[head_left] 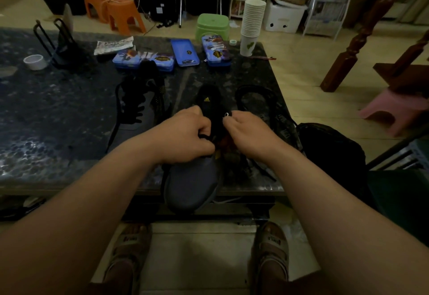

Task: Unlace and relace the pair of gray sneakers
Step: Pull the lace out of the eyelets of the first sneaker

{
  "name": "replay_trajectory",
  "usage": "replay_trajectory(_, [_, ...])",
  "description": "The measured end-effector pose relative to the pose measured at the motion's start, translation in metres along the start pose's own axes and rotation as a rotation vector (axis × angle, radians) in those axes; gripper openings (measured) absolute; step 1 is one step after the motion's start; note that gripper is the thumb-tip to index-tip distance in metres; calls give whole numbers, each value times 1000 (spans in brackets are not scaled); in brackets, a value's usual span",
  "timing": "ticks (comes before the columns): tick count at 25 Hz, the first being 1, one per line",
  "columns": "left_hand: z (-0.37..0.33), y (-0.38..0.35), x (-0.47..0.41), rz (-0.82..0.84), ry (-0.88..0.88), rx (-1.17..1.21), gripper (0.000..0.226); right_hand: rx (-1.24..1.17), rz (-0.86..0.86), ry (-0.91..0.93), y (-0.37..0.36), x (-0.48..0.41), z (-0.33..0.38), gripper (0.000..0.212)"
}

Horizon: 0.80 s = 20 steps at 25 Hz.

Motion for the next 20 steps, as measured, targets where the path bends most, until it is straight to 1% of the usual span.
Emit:
replay_trajectory(2, [3,3,4,-12,-76,95,18,-31,-89,-54,2,-2,-3,37])
replay_trajectory(4, [10,4,8,-84,-105,260,16,-62,-177,-98,3,0,-6,31])
replay_trajectory(5, [14,3,9,-128,-94,330,15,-48,-236,-85,5,4,-4,25])
replay_trajectory(6, [16,1,9,-166,-77,363,15,-40,-291,-37,5,9,1,17])
replay_trajectory(7, [18,-2,8,-200,-66,364,15,-50,-310,39,6,14,8,15])
replay_trajectory(8, [18,-5,8,-236,-63,355,15,-58,-272,109,4,18,14,18])
replay_trajectory(9, [19,-6,6,-273,-67,351,15,-39,-200,153,-1,20,18,20])
replay_trajectory(10, [19,-6,7,-305,-68,355,15,16,-133,166,-7,21,20,19])
replay_trajectory(11, [20,-4,7,-329,-71,367,15,70,-111,163,-12,21,20,15])
replay_trajectory(13, [22,-2,9,-362,-74,388,16,79,-160,151,-10,20,16,11])
replay_trajectory(14, [25,-1,10,-379,-62,369,21,48,-181,142,-8,20,13,12])
replay_trajectory(16, [31,0,9,-403,-25,303,40,-110,-159,97,-5,22,10,10])
replay_trajectory(17, [34,-1,7,-395,2,283,46,-261,-113,78,-5,23,8,8])
replay_trajectory(19, [36,-1,2,-350,62,258,45,-565,-13,43,-7,24,6,7])
replay_trajectory(20, [36,0,-1,-327,83,258,42,-621,15,27,-8,24,7,7])
Point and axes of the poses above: each hand's wrist, its own x-axis away from the middle knuckle, its own y-axis out of the back of the hand, z = x × y, the point moved 4 cm from there along -x, towards the middle knuckle, and after that the axes turned 10 degrees about z, right-handed, at the moved point
